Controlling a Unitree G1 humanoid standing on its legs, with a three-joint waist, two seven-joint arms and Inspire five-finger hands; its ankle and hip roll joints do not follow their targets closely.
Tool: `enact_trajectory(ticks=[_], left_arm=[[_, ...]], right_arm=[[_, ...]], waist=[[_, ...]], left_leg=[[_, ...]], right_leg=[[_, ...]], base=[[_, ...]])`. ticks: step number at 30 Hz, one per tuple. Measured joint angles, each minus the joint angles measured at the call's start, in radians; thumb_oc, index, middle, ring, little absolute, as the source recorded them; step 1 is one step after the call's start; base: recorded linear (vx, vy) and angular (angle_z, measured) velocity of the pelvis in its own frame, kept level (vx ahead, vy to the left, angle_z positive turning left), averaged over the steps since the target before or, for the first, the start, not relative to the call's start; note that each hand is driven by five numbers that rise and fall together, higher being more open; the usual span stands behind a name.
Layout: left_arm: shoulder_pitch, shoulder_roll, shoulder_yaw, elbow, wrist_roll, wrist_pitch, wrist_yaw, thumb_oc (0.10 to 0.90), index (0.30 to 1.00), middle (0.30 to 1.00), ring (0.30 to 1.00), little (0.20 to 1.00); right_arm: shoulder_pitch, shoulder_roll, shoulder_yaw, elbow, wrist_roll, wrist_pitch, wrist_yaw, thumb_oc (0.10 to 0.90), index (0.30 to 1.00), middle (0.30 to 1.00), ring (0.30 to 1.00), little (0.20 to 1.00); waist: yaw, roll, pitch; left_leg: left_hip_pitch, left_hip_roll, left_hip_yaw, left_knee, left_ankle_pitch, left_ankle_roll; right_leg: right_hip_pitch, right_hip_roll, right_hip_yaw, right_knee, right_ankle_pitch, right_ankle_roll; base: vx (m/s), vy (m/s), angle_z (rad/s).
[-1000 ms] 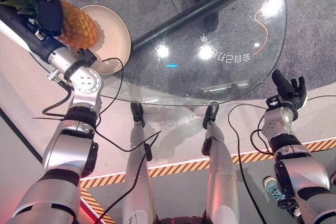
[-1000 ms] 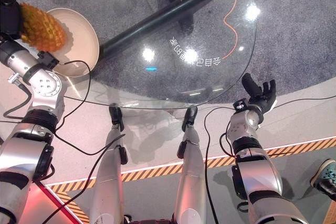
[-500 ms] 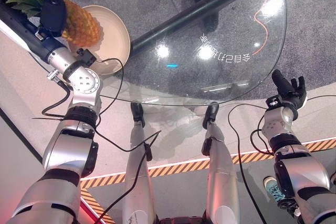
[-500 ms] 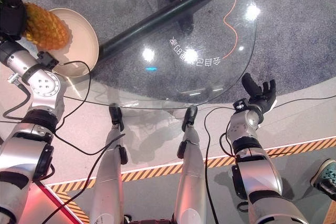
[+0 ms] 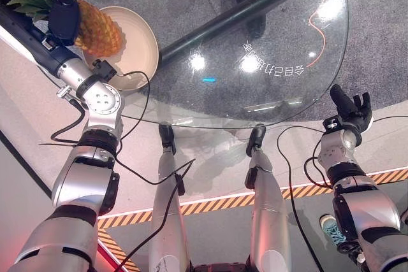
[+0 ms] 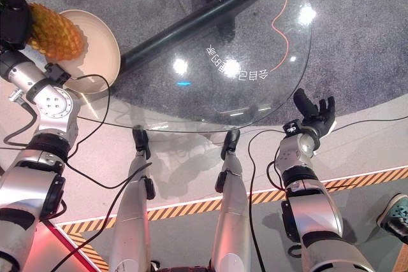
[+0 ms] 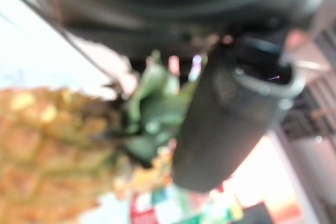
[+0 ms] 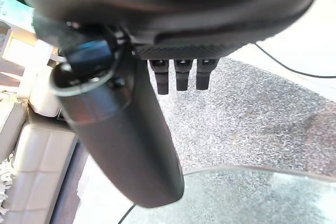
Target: Pick up the fruit to the plate
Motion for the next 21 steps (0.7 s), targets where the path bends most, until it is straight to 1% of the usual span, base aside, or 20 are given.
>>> enact_trajectory(ticks=[3,5,11,21], left_arm=[[0.001,0.000,0.000,-0.002,0.000,-0.007,-0.001,0.698,0.813,0.813,0.813,0.798],[0.002,0.000,0.000,-0.006,0.001,-0.015,-0.005,0.800,0.900,0.900,0.900,0.900],[0.021,-0.001,-0.004,-0.053,0.002,-0.037,-0.036,0.800,0.900,0.900,0.900,0.900],[0.063,-0.004,-0.026,-0.103,0.003,-0.044,-0.065,0.800,0.900,0.900,0.900,0.900]], right_arm=[[0.000,0.000,0.000,0.000,0.000,-0.003,0.000,0.800,0.900,0.900,0.900,0.900],[0.000,0.000,0.000,0.000,0.000,-0.005,0.000,0.800,0.900,0.900,0.900,0.900],[0.001,0.000,0.000,-0.001,0.008,-0.006,0.000,0.800,0.900,0.900,0.900,0.900],[0.002,0.001,-0.001,-0.001,0.010,-0.010,0.000,0.800,0.900,0.900,0.900,0.900]], waist=[[0.001,0.000,0.000],[0.001,0.000,0.000],[0.002,0.000,0.000],[0.009,0.000,0.000]], left_leg=[[0.000,0.000,0.000,0.000,0.000,0.000],[0.000,0.000,-0.001,0.000,0.000,0.000],[0.000,0.000,-0.001,0.000,0.000,0.000],[0.001,-0.001,-0.004,0.002,0.001,-0.001]], right_leg=[[0.000,0.000,0.000,0.000,0.000,0.000],[0.000,0.000,-0.001,0.000,0.000,0.000],[0.000,0.000,-0.001,0.000,0.000,0.000],[0.004,0.000,-0.002,0.002,0.000,0.000]], base=[[0.00,0.000,0.00],[0.00,0.000,0.00],[0.00,0.000,0.00],[0.00,0.000,0.00]])
